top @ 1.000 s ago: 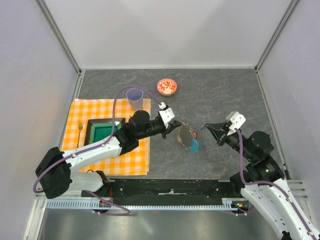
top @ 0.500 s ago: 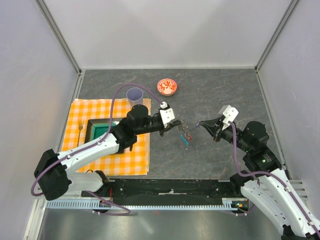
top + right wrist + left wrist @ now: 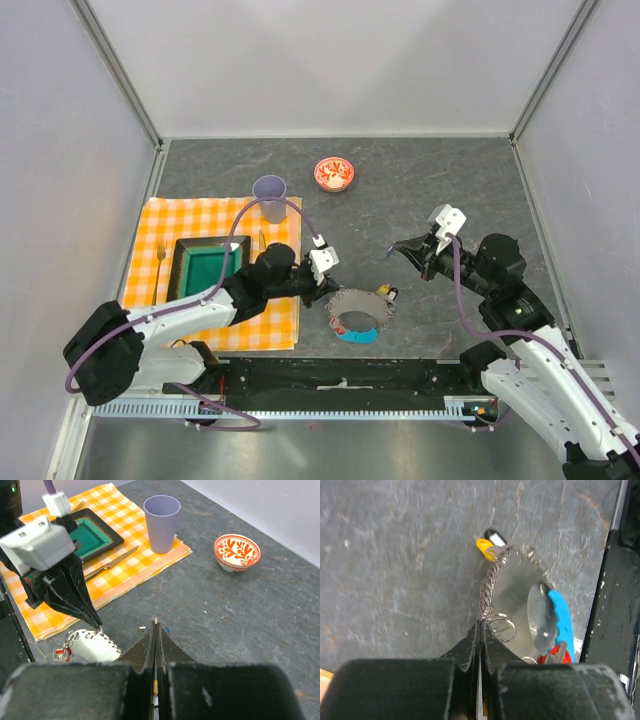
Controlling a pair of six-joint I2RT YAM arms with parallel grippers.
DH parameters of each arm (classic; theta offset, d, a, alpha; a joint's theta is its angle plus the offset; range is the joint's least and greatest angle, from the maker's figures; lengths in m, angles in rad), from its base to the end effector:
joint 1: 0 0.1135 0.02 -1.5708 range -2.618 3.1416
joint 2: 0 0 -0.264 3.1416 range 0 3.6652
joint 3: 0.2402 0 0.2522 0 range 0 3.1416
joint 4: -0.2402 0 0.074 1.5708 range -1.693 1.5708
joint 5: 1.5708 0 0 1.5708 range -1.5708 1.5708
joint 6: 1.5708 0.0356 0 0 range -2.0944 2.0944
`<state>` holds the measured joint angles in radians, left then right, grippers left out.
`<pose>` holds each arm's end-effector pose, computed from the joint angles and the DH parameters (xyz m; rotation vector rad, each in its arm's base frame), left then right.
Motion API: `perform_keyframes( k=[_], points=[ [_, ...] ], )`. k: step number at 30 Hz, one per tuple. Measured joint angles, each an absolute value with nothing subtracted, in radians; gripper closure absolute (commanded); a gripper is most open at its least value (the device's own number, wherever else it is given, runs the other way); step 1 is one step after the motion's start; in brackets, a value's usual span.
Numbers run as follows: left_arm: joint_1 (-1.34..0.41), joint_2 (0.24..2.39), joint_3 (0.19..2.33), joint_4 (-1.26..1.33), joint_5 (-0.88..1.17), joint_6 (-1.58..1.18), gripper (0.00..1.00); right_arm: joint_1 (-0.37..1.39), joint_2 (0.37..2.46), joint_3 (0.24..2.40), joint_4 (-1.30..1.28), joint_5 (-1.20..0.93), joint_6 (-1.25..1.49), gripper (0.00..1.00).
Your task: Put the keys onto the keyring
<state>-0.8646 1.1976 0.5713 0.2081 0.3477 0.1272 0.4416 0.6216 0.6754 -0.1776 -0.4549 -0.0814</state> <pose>0.1566 -0.2023 0.2207 1.1775 1.6863 -0.8134 0.1307 0.0791 0.3272 -0.7706 1.5430 0.6522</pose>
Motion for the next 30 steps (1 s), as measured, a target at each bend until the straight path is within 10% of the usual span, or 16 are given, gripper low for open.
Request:
perform_keyframes(
  k=[30],
  points=[
    [-0.712,1.596,0.666,0.406,0.07,-0.248,0.98,0.442,0.638,0.561,-0.066,-0.405,-0.012,1.0]
  ],
)
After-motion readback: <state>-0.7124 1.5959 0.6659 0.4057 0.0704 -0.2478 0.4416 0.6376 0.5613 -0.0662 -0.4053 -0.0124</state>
